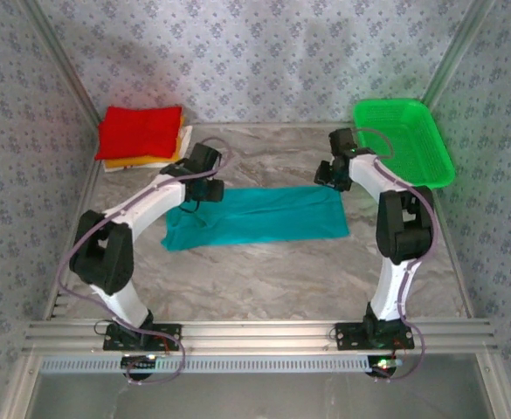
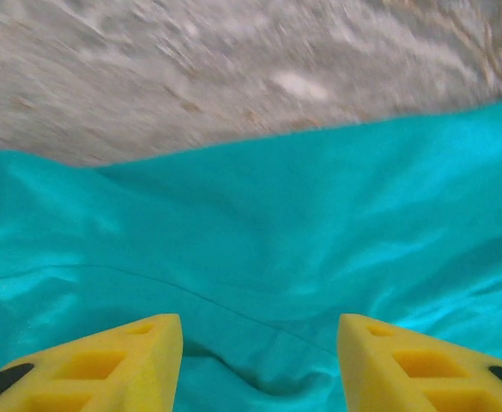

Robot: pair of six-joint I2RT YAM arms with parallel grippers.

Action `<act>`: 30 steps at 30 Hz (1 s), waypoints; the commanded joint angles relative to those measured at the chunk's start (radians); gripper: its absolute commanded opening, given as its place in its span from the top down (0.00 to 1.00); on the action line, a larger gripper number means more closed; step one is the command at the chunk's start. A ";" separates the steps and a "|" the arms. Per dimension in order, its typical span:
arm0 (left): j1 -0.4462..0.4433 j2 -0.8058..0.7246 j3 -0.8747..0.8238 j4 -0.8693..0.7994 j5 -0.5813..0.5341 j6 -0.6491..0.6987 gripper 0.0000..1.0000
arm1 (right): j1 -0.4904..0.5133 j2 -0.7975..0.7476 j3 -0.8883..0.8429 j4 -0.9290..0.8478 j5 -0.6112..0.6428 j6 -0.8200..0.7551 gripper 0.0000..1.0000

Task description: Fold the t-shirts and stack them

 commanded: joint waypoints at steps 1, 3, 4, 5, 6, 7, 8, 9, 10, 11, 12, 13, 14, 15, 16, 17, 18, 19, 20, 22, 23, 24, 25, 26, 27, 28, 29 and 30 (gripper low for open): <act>-0.020 0.005 -0.046 -0.016 0.038 0.009 0.52 | -0.017 0.063 0.079 -0.112 0.070 -0.002 0.53; -0.023 0.001 -0.097 -0.015 0.044 -0.020 0.56 | -0.020 0.119 0.141 -0.155 0.071 -0.002 0.53; -0.027 -0.006 -0.126 -0.022 0.045 -0.037 0.57 | -0.019 0.144 0.171 -0.173 0.077 0.000 0.53; -0.031 -0.017 -0.151 -0.029 0.040 -0.050 0.57 | -0.017 0.158 0.186 -0.178 0.082 0.001 0.53; -0.040 -0.034 -0.180 -0.040 0.031 -0.064 0.58 | -0.015 0.169 0.196 -0.175 0.085 0.005 0.53; -0.050 -0.052 -0.204 -0.055 0.022 -0.082 0.59 | -0.013 0.179 0.203 -0.172 0.085 0.007 0.55; -0.057 -0.067 -0.222 -0.065 0.020 -0.103 0.59 | -0.010 0.186 0.208 -0.171 0.085 0.008 0.57; -0.067 -0.087 -0.244 -0.075 0.023 -0.131 0.60 | -0.010 0.194 0.212 -0.170 0.087 0.008 0.60; -0.079 -0.106 -0.265 -0.077 0.033 -0.153 0.60 | -0.010 0.202 0.213 -0.167 0.088 0.010 0.65; -0.090 -0.121 -0.279 -0.081 0.035 -0.172 0.60 | -0.010 0.207 0.215 -0.167 0.089 0.010 0.69; -0.102 -0.140 -0.292 -0.090 0.032 -0.194 0.60 | -0.012 0.210 0.215 -0.168 0.089 0.010 0.74; -0.111 -0.159 -0.301 -0.098 0.027 -0.214 0.60 | -0.011 0.207 0.214 -0.167 0.094 0.010 0.81; -0.117 -0.175 -0.305 -0.102 0.020 -0.227 0.60 | -0.011 0.203 0.210 -0.166 0.100 0.012 0.85; -0.121 -0.198 -0.309 -0.104 0.008 -0.235 0.60 | -0.011 0.193 0.203 -0.161 0.103 0.012 0.90; -0.120 -0.220 -0.305 -0.107 -0.002 -0.240 0.60 | -0.013 0.182 0.197 -0.158 0.104 0.015 0.93; -0.118 -0.238 -0.292 -0.116 -0.008 -0.241 0.60 | -0.012 0.173 0.195 -0.160 0.107 0.013 0.96; -0.116 -0.260 -0.270 -0.119 -0.008 -0.233 0.60 | -0.012 0.161 0.193 -0.162 0.111 0.012 1.00; -0.117 -0.282 -0.245 -0.119 -0.010 -0.222 0.60 | -0.013 0.148 0.191 -0.166 0.117 0.010 1.00; -0.112 -0.299 -0.225 -0.119 -0.015 -0.214 0.60 | -0.013 0.133 0.188 -0.170 0.121 0.009 1.00; -0.092 -0.326 -0.191 -0.119 -0.015 -0.194 0.57 | -0.014 0.099 0.175 -0.175 0.129 0.008 1.00; -0.076 -0.330 -0.182 -0.120 -0.005 -0.189 0.57 | -0.015 0.079 0.161 -0.171 0.132 0.009 1.00; -0.054 -0.331 -0.176 -0.115 0.006 -0.185 0.57 | -0.016 0.056 0.140 -0.163 0.134 0.011 1.00; -0.034 -0.329 -0.177 -0.107 0.020 -0.180 0.57 | -0.016 0.031 0.116 -0.156 0.134 0.016 1.00; -0.019 -0.326 -0.180 -0.102 0.026 -0.180 0.57 | -0.017 0.011 0.095 -0.149 0.133 0.018 1.00; -0.008 -0.322 -0.187 -0.095 0.029 -0.178 0.57 | -0.017 -0.010 0.071 -0.144 0.134 0.020 1.00; -0.001 -0.317 -0.198 -0.087 0.032 -0.173 0.57 | -0.019 -0.028 0.049 -0.139 0.135 0.022 1.00; 0.003 -0.312 -0.203 -0.084 0.032 -0.168 0.57 | -0.022 -0.044 0.032 -0.136 0.135 0.022 1.00; 0.001 -0.302 -0.205 -0.085 0.034 -0.159 0.56 | -0.025 -0.060 0.014 -0.135 0.135 0.024 1.00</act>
